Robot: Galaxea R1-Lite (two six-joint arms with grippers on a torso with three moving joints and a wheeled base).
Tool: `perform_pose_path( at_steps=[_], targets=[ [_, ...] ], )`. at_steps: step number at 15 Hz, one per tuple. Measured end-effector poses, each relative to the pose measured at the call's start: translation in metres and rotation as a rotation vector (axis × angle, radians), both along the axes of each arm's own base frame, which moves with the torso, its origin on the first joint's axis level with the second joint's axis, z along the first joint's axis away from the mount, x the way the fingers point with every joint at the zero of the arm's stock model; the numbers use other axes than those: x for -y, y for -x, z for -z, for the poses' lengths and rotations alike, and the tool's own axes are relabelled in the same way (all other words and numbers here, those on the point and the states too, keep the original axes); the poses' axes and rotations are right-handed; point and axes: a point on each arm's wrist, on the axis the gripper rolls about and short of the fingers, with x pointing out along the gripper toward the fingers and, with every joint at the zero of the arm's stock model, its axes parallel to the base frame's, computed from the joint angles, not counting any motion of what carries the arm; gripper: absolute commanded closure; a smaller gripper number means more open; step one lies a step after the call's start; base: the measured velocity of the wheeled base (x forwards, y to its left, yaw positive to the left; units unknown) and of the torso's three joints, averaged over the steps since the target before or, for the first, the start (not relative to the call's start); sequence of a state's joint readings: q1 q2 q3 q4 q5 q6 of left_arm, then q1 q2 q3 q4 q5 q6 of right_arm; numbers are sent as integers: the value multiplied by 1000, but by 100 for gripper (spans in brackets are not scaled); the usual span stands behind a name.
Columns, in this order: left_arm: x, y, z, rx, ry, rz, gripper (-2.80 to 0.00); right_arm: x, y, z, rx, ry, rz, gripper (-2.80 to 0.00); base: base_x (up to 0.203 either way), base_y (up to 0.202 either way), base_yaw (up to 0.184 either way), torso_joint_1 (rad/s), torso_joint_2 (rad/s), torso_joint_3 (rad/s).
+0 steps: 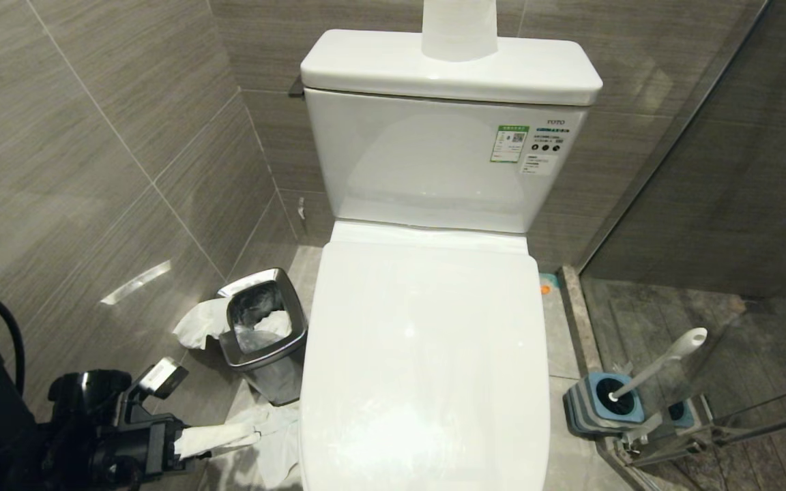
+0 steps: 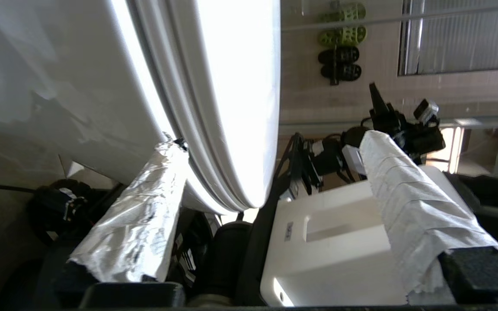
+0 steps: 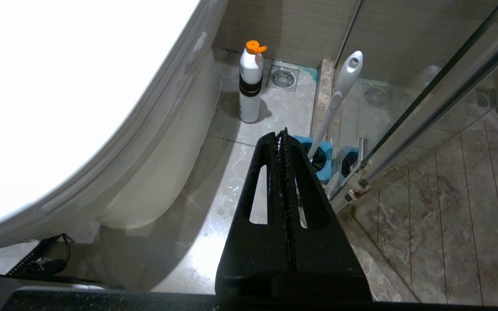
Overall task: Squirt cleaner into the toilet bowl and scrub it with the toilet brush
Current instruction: Use the left hand to lift the toilet lid slightly
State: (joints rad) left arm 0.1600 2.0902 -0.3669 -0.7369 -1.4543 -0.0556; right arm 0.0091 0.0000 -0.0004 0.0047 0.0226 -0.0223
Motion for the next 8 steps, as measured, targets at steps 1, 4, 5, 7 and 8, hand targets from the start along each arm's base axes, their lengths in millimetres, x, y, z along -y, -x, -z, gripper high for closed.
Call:
perform_pose_path(
  at_steps=[1, 4, 5, 7, 8],
  targets=[
    [3, 4, 0, 5, -5, 9, -280, 0, 0, 0, 0, 0, 0, 0, 0, 0, 0, 0, 0, 0],
    [11, 5, -1, 24, -41, 25, -280, 0, 0, 0, 0, 0, 0, 0, 0, 0, 0, 0, 0, 0],
    [14, 4, -1, 33, -68, 24, -280, 0, 0, 0, 0, 0, 0, 0, 0, 0, 0, 0, 0, 0],
    [21, 1, -2, 55, -116, 21, -280, 0, 0, 0, 1, 0, 0, 0, 0, 0, 0, 0, 0, 0],
    [23, -1, -2, 62, -139, 17, -280, 0, 0, 0, 1, 0, 0, 0, 0, 0, 0, 0, 0, 0]
  ],
)
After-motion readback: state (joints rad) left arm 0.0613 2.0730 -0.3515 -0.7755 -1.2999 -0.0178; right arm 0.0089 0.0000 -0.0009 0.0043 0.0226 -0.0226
